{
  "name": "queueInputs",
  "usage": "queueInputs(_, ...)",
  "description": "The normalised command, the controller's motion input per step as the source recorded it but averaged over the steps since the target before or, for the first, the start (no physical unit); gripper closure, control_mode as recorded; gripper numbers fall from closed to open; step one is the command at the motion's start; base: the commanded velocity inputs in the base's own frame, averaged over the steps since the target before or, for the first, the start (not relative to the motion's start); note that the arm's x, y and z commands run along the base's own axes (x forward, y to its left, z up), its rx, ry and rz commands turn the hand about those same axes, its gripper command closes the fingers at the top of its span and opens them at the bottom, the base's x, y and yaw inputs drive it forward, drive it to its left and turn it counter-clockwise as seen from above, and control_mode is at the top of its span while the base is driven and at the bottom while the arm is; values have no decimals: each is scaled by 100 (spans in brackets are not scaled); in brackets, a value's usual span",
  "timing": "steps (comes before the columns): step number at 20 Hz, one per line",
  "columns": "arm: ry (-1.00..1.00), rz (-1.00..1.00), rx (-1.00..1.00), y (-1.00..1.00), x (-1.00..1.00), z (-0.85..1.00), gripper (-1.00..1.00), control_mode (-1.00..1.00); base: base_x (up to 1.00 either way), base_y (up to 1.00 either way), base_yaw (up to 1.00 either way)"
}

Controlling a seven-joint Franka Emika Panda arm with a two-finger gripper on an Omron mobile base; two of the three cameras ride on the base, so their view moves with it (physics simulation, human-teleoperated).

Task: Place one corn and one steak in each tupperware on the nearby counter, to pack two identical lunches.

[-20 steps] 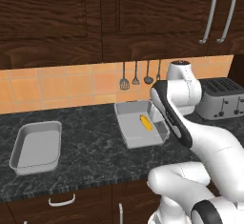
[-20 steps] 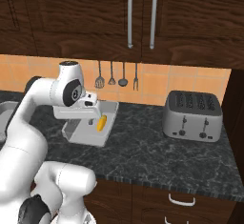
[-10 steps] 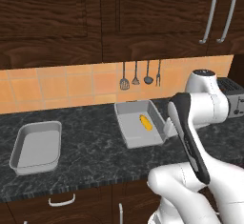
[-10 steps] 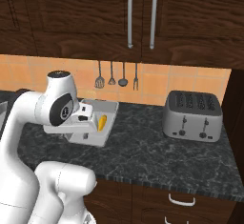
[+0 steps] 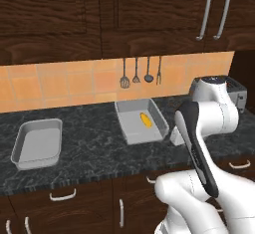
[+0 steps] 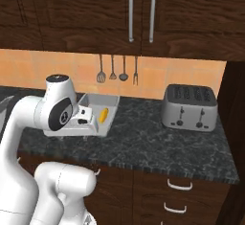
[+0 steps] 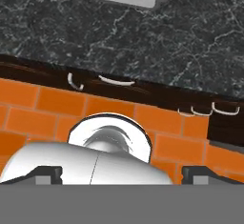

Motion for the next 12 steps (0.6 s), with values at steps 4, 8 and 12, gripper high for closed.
queueInputs(4,0,0,0,0,0,0,-100,100,-100,-26,-10)
queueInputs(8,0,0,0,0,0,0,-100,100,-85,-40,-25)
queueInputs(12,0,0,0,0,0,0,-100,100,-16,-84,-42)
